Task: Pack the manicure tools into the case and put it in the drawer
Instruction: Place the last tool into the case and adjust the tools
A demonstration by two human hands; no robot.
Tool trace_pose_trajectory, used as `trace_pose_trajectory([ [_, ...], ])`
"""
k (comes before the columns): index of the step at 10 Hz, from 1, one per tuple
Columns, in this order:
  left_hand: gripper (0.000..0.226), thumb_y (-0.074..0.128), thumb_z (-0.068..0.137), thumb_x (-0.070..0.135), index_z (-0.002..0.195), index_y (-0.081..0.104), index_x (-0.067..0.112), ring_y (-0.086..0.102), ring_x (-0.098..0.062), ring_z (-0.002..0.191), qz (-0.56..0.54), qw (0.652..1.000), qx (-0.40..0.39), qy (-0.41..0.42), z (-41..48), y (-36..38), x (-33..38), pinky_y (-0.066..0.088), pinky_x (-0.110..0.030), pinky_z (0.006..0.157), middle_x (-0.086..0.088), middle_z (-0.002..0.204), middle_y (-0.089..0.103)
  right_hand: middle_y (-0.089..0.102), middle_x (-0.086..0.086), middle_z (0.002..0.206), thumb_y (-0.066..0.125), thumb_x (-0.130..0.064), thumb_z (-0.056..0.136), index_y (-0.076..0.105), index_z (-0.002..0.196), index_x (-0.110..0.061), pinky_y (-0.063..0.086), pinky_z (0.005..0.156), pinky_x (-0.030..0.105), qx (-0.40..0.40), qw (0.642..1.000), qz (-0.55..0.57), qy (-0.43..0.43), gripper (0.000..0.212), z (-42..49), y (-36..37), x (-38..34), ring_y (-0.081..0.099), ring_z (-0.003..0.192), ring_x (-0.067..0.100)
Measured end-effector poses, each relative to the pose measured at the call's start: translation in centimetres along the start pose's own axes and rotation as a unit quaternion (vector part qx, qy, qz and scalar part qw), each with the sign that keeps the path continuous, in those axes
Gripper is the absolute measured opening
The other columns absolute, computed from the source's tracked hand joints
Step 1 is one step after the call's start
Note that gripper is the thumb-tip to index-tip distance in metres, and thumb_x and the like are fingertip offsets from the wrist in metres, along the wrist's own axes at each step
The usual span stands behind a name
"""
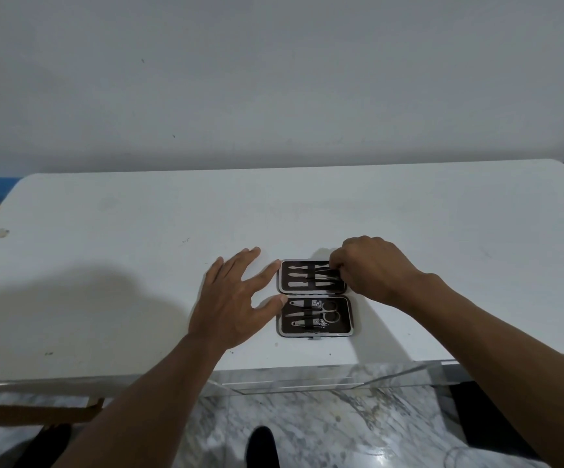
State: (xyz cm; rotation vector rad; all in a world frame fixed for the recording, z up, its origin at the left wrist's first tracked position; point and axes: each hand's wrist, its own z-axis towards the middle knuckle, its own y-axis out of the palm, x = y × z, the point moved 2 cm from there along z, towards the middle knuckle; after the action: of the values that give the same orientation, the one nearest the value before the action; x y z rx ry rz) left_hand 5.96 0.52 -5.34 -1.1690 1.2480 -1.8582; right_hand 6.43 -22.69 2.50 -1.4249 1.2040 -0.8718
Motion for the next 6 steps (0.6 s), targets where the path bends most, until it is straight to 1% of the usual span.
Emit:
trace_pose_trajectory([
  [1,0.060,0.039,0.086,0.069,0.140,0.044,0.042,0.028,-0.015,0.143,0.000,1.000,0.001,0.000,0.0,-0.1,0.0,0.017,-0.046,0.118,0.001,0.153,0.038,0.065,0.007,0.100,0.048,-0.009,0.086,0.069,0.103,-0.018,0.051,0.072,0.037,0.002,1.000,0.002,-0.007,0.029,0.3,0.1,-0.3,0.062,0.089,0.032],
  [2,0.059,0.040,0.086,0.068,0.139,0.044,0.042,0.029,-0.016,0.142,-0.002,1.000,0.001,0.000,0.0,0.0,0.0,0.018,-0.046,0.117,0.001,0.152,0.038,0.065,0.009,0.095,0.047,-0.007,0.085,0.069,0.098,-0.014,0.053,0.073,0.038,0.008,1.000,0.003,-0.026,0.027,0.5,0.4,-0.6,0.062,0.084,0.031],
  [3,0.059,0.041,0.086,0.067,0.139,0.044,0.042,0.029,-0.016,0.142,0.000,1.000,0.002,0.000,0.0,0.0,0.0,0.019,-0.047,0.117,0.001,0.152,0.039,0.065,0.009,0.094,0.046,-0.004,0.085,0.069,0.097,-0.012,0.051,0.074,0.037,0.007,0.999,0.001,-0.040,0.027,0.7,0.5,-0.8,0.061,0.083,0.029],
  [4,0.059,0.041,0.087,0.067,0.140,0.044,0.042,0.029,-0.015,0.142,0.002,1.000,0.003,0.000,0.0,0.0,-0.1,0.019,-0.047,0.117,0.001,0.153,0.038,0.065,0.008,0.094,0.046,-0.004,0.085,0.068,0.096,-0.012,0.052,0.073,0.038,0.012,0.999,0.004,-0.044,0.025,0.9,0.7,-0.9,0.061,0.084,0.030],
  [6,0.059,0.042,0.086,0.067,0.140,0.044,0.043,0.029,-0.016,0.142,0.000,1.000,0.005,-0.001,0.0,-0.1,0.0,0.018,-0.046,0.117,0.001,0.152,0.038,0.067,0.007,0.096,0.047,-0.006,0.086,0.068,0.100,-0.015,0.053,0.075,0.040,0.012,0.999,0.017,-0.046,0.027,1.2,0.9,-1.5,0.062,0.087,0.031],
])
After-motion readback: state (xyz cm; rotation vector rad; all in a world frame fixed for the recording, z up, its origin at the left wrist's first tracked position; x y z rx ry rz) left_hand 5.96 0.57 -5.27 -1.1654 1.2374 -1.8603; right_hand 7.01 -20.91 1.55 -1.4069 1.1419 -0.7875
